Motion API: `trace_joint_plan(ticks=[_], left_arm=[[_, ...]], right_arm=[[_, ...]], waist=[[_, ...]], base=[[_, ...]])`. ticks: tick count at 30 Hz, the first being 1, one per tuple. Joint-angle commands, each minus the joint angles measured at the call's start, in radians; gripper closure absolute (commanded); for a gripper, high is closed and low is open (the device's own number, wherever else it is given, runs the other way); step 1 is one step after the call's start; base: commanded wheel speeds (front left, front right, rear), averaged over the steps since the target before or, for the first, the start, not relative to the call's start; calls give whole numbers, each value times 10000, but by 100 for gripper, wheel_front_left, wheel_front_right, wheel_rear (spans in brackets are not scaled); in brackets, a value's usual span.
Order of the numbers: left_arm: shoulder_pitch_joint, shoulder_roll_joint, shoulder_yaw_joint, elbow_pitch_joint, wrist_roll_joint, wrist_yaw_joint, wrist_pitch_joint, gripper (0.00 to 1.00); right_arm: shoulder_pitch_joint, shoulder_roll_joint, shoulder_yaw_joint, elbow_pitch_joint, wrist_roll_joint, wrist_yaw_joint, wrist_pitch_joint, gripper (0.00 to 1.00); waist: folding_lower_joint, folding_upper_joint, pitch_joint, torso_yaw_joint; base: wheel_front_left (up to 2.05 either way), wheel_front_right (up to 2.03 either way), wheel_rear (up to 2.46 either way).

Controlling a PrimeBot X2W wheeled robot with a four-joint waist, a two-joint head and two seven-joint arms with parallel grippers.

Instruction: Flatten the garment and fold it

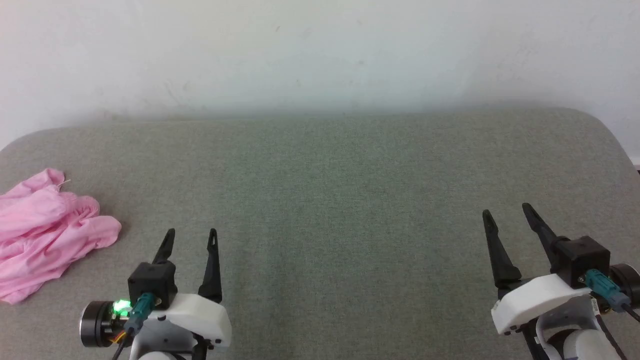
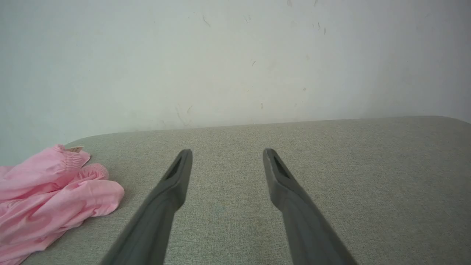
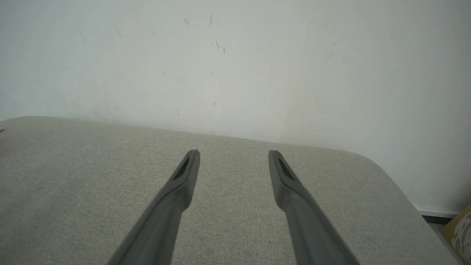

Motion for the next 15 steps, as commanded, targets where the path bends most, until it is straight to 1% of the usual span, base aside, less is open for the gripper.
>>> trace_joint_plan(ticks=[1,7,15], left_arm=[[-62,-1,-63,-54,-2,132,-118,0],[-110,2,-95,-148,-17,266,-244,0],[-191,-2,-108,-347,-74,333,-411,0]], right_arm=[[42,9,-48,-120,90,-1,-112,0],[44,11,24,-261,93,-2,-237,0],[7,14,104,-441,60,-2,-404,0]], waist=[[0,1,21,49],[0,1,89,237],[0,1,247,621]], base=[[0,0,0],[0,0,0],[0,0,0]])
